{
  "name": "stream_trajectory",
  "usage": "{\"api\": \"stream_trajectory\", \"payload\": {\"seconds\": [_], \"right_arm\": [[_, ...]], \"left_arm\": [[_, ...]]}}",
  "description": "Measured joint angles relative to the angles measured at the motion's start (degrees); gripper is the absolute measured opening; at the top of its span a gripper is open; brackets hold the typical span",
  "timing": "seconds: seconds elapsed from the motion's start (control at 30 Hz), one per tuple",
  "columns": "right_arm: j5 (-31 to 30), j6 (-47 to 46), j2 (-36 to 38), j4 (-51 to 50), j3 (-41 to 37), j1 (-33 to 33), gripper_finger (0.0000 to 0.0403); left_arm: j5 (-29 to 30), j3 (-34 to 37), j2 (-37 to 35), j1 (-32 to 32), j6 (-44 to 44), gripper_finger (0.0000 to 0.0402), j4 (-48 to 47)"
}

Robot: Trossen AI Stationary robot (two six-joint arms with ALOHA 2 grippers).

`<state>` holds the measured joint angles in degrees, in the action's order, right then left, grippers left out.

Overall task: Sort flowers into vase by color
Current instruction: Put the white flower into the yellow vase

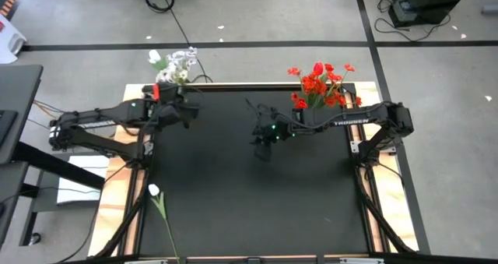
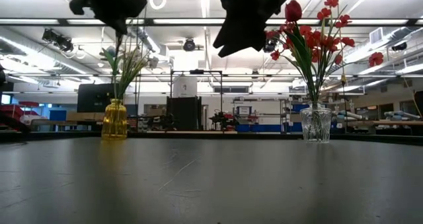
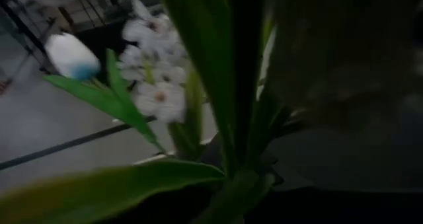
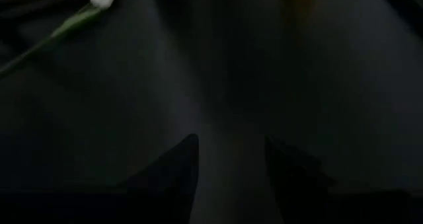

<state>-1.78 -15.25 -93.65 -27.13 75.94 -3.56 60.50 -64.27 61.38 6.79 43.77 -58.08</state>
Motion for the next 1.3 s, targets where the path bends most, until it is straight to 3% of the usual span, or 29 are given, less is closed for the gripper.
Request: {"api": "stream_trajectory", "payload": {"seconds": [0.23,0.57,0.73,0.97,1.1,1.3], "right_arm": [[2.6,-0.2,0.0,5.9,0.0,-4.9,0.018],[8.4,-1.3,0.0,12.9,0.0,-10.4,0.018],[9.6,-1.3,0.0,13.2,0.0,-12.0,0.018],[9.6,-1.3,0.0,9.7,0.0,-12.0,0.018],[9.7,-1.2,0.0,7.7,0.0,-11.9,0.018],[10.5,0.3,0.0,6.9,0.0,-12.4,0.018]], "left_arm": [[-2.9,0.0,-6.9,7.9,-10.1,0.0016,1.3],[-30.0,0.1,-9.0,18.6,-28.0,0.0016,18.8],[-38.7,7.1,-7.5,20.8,-30.8,0.0016,35.6],[-40.9,21.9,-7.8,21.6,-26.5,0.0016,53.9],[-40.9,24.6,-10.4,21.0,-24.7,0.0016,53.5],[-39.1,24.7,-17.3,21.0,-26.3,0.0016,44.9]]}}
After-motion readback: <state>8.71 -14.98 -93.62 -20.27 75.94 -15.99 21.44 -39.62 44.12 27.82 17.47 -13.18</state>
